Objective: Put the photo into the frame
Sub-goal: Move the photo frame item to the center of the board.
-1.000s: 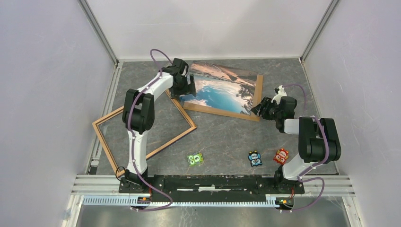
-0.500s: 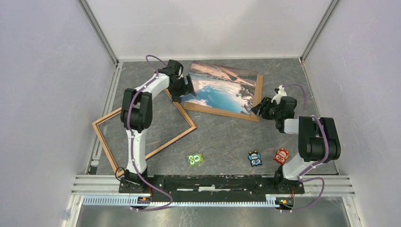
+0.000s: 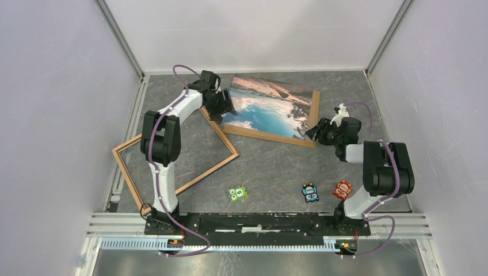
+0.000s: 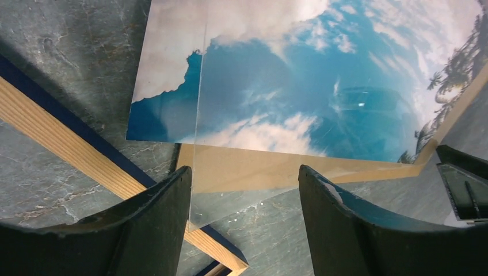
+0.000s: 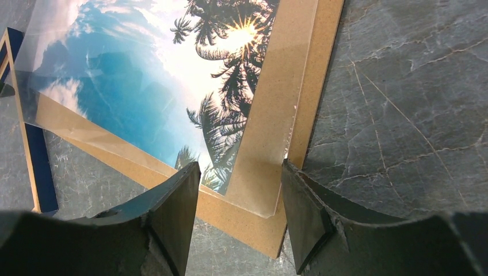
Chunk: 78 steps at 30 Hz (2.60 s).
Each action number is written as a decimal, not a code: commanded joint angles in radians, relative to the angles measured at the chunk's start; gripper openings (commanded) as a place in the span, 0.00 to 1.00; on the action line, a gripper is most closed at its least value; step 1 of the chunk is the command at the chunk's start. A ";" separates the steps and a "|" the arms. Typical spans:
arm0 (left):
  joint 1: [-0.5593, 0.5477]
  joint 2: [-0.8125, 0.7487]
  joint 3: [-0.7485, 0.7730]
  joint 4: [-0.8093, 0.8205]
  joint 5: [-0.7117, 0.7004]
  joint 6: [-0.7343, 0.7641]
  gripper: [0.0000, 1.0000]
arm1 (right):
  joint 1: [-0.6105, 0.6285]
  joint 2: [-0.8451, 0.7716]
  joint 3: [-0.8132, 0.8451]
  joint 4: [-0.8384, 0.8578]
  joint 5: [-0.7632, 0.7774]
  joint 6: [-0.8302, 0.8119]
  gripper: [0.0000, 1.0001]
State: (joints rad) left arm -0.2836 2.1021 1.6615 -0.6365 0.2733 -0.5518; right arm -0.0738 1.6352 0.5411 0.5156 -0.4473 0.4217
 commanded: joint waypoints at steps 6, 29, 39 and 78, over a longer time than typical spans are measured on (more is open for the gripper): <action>0.018 -0.090 -0.109 0.184 0.138 -0.155 0.53 | 0.002 0.014 -0.022 -0.028 0.011 -0.002 0.61; 0.096 -0.236 -0.343 0.361 0.222 -0.245 0.02 | 0.002 -0.096 -0.037 -0.113 0.108 -0.048 0.60; 0.221 -0.636 -0.718 0.386 0.164 -0.208 0.02 | 0.005 -0.198 -0.083 -0.121 0.095 -0.069 0.65; -0.172 -0.887 -0.464 0.360 -0.104 0.005 1.00 | 0.297 -0.007 -0.241 0.550 0.021 0.664 0.73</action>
State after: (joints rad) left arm -0.3691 1.1179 1.0481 -0.3569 0.1184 -0.6662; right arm 0.1722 1.6283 0.3840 0.8234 -0.5285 0.8551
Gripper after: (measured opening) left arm 0.996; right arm 0.725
